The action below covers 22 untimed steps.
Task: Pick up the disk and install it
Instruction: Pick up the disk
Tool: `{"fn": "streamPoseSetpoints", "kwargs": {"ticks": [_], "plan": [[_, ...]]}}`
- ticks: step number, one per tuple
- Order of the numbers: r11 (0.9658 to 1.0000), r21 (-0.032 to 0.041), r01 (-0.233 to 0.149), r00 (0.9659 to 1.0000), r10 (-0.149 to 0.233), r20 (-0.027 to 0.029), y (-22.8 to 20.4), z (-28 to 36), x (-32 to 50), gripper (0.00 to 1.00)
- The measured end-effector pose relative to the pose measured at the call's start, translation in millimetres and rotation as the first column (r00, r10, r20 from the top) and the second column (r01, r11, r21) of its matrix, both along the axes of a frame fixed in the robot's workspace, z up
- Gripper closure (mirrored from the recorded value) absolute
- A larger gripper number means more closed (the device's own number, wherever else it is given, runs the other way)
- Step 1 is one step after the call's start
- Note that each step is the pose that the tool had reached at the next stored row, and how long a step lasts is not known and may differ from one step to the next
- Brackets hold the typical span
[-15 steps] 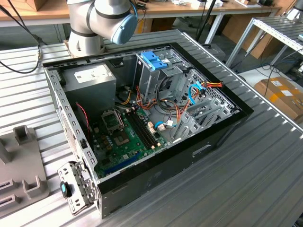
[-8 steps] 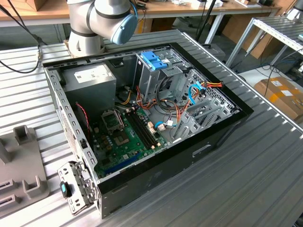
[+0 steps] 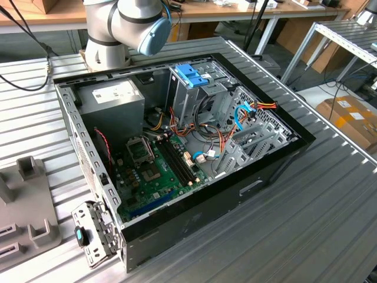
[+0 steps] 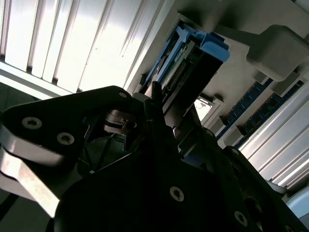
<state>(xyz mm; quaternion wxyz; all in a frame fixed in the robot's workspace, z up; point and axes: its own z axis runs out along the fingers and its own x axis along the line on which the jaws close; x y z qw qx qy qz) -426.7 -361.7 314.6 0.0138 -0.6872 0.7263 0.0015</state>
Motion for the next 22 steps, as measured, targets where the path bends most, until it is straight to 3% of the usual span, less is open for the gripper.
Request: {"fn": "streamPoseSetpoints", "kwargs": {"ticks": [11, 19, 22], "plan": [[1.0000, 0.0000, 0.000, 1.0000, 0.000, 0.0001, 0.0, 2.8, 0.0, 0.65], [1.0000, -0.0014, 0.000, 1.0000, 0.000, 0.0000, 0.0, 12.9, 0.0, 0.65], [1.0000, -0.0023, 0.000, 1.0000, 0.000, -0.0001, 0.0, 21.7, 0.0, 0.65]]}}
